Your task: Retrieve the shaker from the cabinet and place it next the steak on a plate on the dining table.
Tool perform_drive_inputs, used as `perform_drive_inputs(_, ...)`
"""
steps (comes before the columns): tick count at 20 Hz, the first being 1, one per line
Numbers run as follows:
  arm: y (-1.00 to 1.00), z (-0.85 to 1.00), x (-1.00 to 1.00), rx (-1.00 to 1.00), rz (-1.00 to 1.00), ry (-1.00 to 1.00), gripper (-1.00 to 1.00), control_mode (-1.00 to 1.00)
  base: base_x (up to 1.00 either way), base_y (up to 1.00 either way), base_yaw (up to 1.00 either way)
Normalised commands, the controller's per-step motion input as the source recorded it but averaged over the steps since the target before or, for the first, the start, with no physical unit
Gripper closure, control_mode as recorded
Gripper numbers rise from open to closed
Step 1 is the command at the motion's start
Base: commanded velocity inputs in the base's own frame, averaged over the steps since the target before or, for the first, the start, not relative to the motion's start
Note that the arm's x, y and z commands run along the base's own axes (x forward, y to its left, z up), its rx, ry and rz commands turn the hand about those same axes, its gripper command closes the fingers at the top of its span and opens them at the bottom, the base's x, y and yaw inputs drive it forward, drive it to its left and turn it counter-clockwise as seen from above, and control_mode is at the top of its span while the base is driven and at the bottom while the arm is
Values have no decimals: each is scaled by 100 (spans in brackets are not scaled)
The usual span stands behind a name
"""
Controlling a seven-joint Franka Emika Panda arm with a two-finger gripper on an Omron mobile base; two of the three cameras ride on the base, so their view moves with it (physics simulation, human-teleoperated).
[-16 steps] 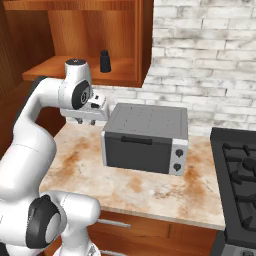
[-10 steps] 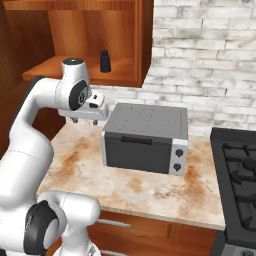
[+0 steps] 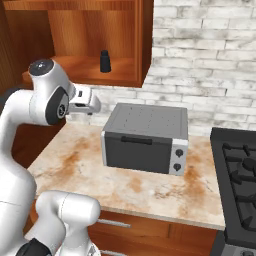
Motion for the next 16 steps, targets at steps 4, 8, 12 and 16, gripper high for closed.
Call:
perform_drive_inputs(4,-13,62,-27,1,2,-21,-100,-100,0,0,0)
perform_drive_inputs(8,-14,58,-21,3,1,-19,-100,-100,0,0,0)
perform_drive_inputs(12,-1,51,-4,1,0,-20,-100,-100,0,0,0)
perform_drive_inputs(16,0,49,0,0,0,-13,-100,-100,0,0,0)
